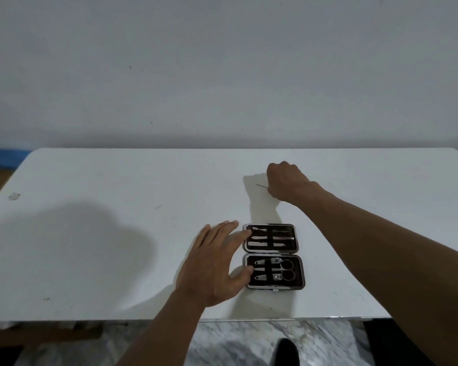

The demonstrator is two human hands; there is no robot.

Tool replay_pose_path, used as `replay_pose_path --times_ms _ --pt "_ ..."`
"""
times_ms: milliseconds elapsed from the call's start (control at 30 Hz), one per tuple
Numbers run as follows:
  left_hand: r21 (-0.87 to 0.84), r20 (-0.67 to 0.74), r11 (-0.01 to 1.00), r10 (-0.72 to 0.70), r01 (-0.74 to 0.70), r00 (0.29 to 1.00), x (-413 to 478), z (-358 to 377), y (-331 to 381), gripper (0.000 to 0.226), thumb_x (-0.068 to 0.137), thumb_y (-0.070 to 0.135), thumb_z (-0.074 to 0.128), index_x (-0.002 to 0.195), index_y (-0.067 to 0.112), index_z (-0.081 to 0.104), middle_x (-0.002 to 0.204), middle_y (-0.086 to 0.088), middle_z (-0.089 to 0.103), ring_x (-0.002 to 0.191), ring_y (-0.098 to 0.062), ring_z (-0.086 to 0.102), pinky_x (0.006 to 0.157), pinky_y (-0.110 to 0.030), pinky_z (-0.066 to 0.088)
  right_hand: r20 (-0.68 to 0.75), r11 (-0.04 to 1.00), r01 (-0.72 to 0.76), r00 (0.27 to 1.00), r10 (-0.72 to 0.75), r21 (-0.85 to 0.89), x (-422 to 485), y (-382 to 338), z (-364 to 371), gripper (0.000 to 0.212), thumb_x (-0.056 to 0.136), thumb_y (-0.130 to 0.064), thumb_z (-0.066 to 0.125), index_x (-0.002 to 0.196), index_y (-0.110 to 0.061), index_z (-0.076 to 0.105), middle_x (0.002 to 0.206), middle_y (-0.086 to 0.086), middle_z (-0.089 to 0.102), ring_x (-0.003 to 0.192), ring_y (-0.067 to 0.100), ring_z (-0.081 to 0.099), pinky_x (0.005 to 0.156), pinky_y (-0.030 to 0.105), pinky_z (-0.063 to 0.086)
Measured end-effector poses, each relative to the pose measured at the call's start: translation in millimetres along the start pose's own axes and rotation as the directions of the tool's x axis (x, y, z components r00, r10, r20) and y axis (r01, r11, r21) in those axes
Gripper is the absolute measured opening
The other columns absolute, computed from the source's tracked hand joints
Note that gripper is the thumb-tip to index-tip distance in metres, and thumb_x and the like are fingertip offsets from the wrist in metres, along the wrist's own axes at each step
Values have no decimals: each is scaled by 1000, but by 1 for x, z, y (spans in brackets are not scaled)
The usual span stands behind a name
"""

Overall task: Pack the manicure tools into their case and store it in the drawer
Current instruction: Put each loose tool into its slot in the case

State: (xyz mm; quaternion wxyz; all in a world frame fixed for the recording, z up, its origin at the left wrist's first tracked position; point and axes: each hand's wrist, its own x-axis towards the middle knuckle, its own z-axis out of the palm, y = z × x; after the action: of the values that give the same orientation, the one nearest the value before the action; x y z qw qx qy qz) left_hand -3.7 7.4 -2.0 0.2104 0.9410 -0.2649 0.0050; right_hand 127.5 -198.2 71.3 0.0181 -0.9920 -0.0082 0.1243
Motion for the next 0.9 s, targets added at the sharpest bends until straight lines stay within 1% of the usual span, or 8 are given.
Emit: replay_pose_path --times_ms 133,333,433,500,567,667,800,900 --pt "-3 -3 1000 0 0 1000 0 0 -1 66 83 56 53 144 33 38 152 6 39 144 -12 27 120 -40 17 52 999 5 999 -8 49 4 1 -3 18 81 -4 60 85 -7 43 69 5 38 76 30 49 56 29 36" --pt "-6 -16 1000 5 -5 1000 1 -1 3 66 84 57 52 144 34 38 152 6 38 143 -11 27 120 -40 18 77 998 -4 997 0 56 5 3 -7 22 78 -10 65 86 -8 45 71 3 39 79 29 51 46 24 29" --pt "-2 -27 1000 10 -10 1000 4 -1 5 66 84 58 51 144 34 38 152 7 38 143 -11 27 120 -40 18 63 999 -12 998 9 50 6 5 -7 21 77 -11 63 86 -9 45 83 7 45 80 29 50 50 25 33" --pt "-12 -25 1000 8 -8 1000 3 -1 8 66 84 58 51 144 33 39 152 6 39 143 -11 27 120 -40 18 63 999 -7 998 4 42 5 7 -5 19 78 -12 61 81 -8 43 84 7 44 79 29 48 57 29 38" --pt "-29 -18 1000 2 -3 1000 1 2 10 66 84 58 52 144 34 39 152 7 38 143 -11 26 120 -40 18 64 999 -11 998 9 41 3 9 -1 25 78 -13 59 68 -9 37 76 5 43 76 29 48 60 29 39" --pt "-18 -8 1000 14 -14 1000 -7 6 11 65 84 59 51 143 34 38 152 7 38 144 -12 27 120 -41 19 22 993 -46 999 44 112 -7 16 11 28 75 -15 58 60 -13 35 64 3 42 69 30 49 50 24 31" --pt "-2 -13 1000 11 -11 1000 -5 3 8 65 84 59 50 143 34 39 152 7 39 143 -12 28 120 -41 19 -59 969 -53 996 69 240 -11 24 19 10 72 -14 57 75 -8 50 79 10 59 73 32 51 61 29 38" --pt "3 -15 1000 5 -5 1000 -2 1 2 65 84 59 49 143 34 39 152 7 39 143 -12 28 120 -41 19 -56 927 -54 995 80 372 -15 27 20 8 73 -12 58 76 -14 51 84 6 62 76 28 54 65 29 39"
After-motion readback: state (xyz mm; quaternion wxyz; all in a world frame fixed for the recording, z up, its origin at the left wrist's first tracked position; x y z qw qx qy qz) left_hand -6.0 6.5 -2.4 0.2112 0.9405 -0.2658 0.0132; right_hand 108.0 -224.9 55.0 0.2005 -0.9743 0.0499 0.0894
